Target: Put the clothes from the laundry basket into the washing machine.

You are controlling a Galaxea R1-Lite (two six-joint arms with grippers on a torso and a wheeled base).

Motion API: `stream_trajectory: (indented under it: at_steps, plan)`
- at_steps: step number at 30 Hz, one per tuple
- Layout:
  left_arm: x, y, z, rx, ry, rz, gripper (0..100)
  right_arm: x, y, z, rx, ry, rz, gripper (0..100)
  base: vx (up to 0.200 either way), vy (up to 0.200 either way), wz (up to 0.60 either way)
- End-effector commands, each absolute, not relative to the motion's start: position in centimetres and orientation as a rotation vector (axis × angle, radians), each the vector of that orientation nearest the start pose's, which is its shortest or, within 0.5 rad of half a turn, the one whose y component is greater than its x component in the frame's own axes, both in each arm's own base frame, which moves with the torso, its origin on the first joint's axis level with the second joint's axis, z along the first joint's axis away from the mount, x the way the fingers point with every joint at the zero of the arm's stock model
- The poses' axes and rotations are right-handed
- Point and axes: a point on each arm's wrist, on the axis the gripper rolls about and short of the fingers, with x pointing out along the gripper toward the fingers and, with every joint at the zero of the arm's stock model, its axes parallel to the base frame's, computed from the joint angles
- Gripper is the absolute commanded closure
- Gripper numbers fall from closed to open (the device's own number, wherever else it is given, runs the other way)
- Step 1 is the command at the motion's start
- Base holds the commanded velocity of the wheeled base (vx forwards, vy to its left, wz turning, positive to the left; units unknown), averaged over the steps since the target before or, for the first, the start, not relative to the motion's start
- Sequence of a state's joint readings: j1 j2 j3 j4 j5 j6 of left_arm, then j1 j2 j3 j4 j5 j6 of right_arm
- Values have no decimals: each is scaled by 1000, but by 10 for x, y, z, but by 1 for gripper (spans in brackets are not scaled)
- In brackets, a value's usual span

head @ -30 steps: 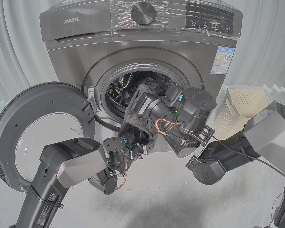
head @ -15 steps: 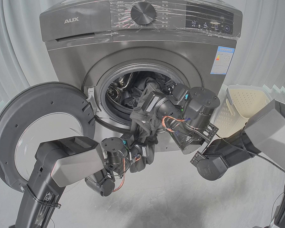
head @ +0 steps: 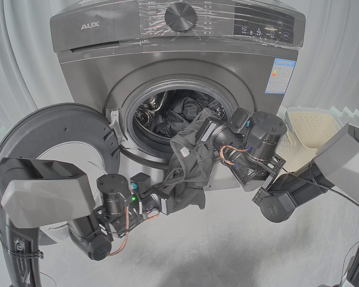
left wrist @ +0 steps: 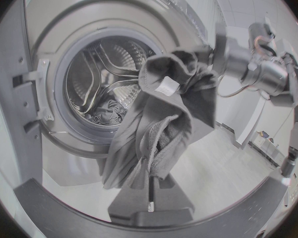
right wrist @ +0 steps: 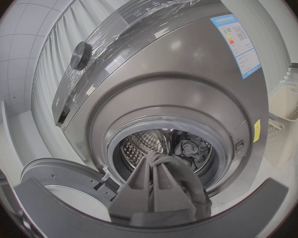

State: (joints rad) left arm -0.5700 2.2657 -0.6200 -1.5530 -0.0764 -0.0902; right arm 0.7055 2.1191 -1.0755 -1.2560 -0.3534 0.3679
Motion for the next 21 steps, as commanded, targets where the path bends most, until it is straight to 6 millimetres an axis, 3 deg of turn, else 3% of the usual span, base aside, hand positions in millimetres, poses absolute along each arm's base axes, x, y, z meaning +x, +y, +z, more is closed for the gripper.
stream_trajectory:
  at_steps: [1,5,9,14,21]
  plan:
    - [264,-153,87,-62,72,-665,100,312,239,160,465,-119,355,100,0,0,0]
    - [259,-134,94,-63,70,-648,100,299,231,152,454,-98,363,100,0,0,0]
    - [267,-121,98,-62,51,-623,100,282,221,144,438,-64,412,100,0,0,0]
    - [266,-118,98,-66,51,-621,100,266,212,133,430,-50,477,100,0,0,0]
    - [265,-119,104,-68,29,-632,100,269,216,115,411,-24,478,100,0,0,0]
